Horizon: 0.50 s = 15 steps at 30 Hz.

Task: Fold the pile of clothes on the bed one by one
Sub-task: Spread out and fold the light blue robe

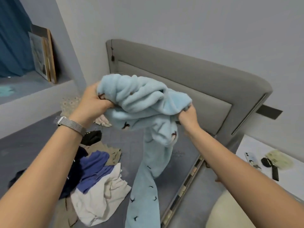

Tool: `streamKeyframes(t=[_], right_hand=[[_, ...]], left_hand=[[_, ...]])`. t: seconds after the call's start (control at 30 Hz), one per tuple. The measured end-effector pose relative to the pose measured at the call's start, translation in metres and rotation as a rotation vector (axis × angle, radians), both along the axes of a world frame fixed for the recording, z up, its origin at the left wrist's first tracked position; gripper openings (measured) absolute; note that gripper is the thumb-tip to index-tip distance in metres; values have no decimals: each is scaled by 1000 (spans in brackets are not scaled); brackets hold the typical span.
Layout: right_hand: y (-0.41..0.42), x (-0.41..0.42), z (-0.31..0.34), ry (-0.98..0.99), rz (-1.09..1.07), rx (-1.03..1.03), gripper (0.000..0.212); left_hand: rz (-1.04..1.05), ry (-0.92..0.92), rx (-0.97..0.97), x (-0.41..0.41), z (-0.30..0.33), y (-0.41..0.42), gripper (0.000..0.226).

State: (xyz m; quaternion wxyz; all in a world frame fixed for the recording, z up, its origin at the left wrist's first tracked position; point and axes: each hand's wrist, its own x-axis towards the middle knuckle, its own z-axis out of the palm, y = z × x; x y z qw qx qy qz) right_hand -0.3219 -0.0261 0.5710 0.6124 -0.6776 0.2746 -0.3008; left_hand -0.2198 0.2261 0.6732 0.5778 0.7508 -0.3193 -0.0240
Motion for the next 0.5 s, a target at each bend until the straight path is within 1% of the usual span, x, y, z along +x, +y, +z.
streamKeyframes(t=[0.07, 0.13, 0.17, 0.2, 0.27, 0.3, 0.4, 0.5], right_hand=[[-19, 8, 22, -138, -3, 53, 29], [-34, 15, 46, -269, -19, 57, 28], [-42, 21, 56, -303, -48, 7, 28], [-49, 26, 64, -315, -85, -92, 26], [-61, 37, 76, -324, -138, -319, 25], [-66, 45, 78, -338, -146, -386, 28], [-80, 80, 82, -422, -103, -443, 32], [-98, 130, 76, -430, -15, -465, 33]], left_hand=[[-36, -32, 10, 14, -7, -18, 43], [-23, -78, -31, 29, -6, -37, 50], [5, -123, -42, 38, -4, -46, 53], [38, -182, -26, 46, -1, -54, 56], [67, -299, 35, 56, 1, -67, 62], [66, -343, 83, 61, -2, -73, 64], [101, -453, 209, 78, -31, -91, 54], [153, -610, 296, 100, -60, -120, 41]])
